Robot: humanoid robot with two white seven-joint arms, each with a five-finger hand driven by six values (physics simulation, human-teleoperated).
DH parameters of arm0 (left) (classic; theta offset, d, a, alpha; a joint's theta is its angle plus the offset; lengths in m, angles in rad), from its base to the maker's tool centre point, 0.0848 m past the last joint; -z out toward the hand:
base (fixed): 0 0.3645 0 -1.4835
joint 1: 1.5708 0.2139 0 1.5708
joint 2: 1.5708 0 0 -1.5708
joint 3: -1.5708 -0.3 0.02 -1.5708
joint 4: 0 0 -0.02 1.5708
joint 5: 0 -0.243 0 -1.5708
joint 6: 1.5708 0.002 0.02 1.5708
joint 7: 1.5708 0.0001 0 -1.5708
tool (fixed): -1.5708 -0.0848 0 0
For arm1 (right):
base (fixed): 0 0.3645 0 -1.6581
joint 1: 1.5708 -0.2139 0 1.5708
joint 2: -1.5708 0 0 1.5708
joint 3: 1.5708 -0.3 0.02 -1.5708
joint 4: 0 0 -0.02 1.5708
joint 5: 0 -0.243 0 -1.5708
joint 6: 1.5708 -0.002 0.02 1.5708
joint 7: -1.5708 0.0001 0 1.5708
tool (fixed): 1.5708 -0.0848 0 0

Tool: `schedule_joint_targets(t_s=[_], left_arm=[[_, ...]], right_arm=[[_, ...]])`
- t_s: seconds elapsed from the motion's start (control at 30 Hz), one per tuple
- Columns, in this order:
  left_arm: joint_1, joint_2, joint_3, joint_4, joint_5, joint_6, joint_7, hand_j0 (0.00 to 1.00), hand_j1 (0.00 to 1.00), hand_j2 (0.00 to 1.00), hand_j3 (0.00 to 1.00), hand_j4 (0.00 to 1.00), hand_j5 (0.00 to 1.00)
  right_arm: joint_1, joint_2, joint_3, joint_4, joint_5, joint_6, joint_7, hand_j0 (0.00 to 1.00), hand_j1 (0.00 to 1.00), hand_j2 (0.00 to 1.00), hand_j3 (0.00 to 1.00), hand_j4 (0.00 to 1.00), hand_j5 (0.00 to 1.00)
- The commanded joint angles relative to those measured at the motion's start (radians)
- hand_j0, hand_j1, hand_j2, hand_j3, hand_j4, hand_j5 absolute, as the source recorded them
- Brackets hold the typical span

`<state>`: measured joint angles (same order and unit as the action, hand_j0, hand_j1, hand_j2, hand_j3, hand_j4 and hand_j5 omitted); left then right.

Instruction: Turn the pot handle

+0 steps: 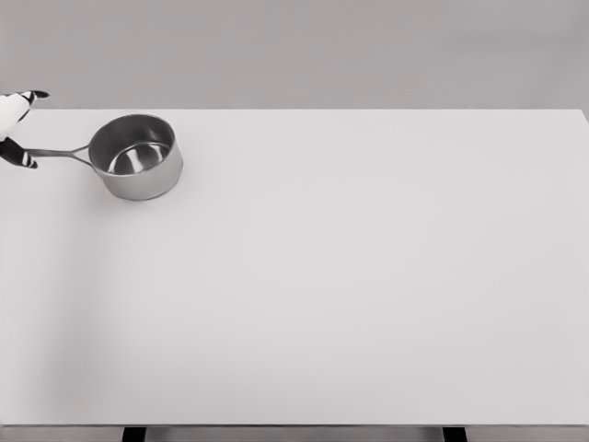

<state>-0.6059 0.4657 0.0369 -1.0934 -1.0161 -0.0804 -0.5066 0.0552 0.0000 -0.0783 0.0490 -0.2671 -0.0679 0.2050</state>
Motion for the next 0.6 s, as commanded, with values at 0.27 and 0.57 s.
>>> schedule_joint_targets(t_s=[0.27,0.57], left_arm=[[-0.011,0.021,0.003,0.023,0.001,0.014,0.019,1.0,1.0,1.0,1.0,1.0,1.0],[-0.009,0.033,0.0,0.017,0.013,0.011,0.026,1.0,1.0,1.0,1.0,1.0,1.0]], right_arm=[[0.0,0.0,0.0,0.0,0.0,0.0,0.001,1.0,1.0,1.0,1.0,1.0,1.0],[0.0,0.0,0.0,0.0,0.0,0.0,0.001,1.0,1.0,1.0,1.0,1.0,1.0]])
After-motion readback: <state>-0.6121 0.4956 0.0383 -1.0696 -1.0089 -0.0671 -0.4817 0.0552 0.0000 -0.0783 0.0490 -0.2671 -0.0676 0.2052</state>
